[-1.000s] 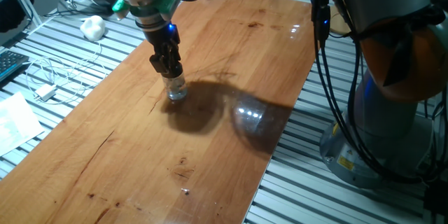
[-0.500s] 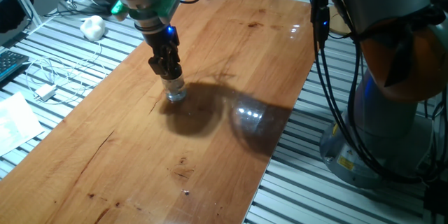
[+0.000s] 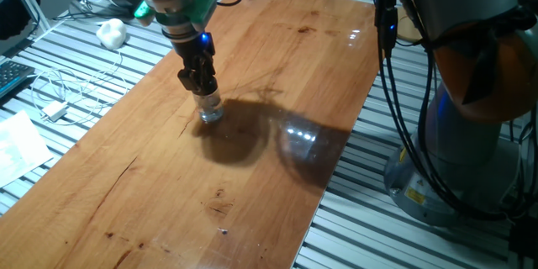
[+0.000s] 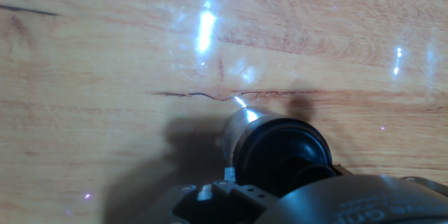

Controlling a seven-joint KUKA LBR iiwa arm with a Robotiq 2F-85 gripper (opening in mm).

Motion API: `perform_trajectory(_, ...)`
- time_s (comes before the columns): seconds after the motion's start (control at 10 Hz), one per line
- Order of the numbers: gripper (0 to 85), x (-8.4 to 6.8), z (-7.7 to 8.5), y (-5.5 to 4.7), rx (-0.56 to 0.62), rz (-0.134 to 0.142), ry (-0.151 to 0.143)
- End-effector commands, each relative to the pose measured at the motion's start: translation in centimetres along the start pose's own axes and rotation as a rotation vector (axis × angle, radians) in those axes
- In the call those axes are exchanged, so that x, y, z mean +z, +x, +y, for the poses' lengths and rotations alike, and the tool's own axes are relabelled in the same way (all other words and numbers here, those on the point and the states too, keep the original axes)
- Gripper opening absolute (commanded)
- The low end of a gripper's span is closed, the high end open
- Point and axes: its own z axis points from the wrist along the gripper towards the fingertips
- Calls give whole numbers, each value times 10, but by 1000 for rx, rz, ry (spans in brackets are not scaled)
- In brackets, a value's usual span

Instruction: Screw the lid onto the jar

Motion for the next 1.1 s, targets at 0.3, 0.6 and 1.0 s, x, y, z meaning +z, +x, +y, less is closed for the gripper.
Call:
perform_trajectory(0.3,510,-7,0,-2,0,7,4)
perform_trajectory(0.6,510,-5,1,-2,0,2,3)
perform_trajectory(1.0,510,-3,1,-3,-49,-17,14)
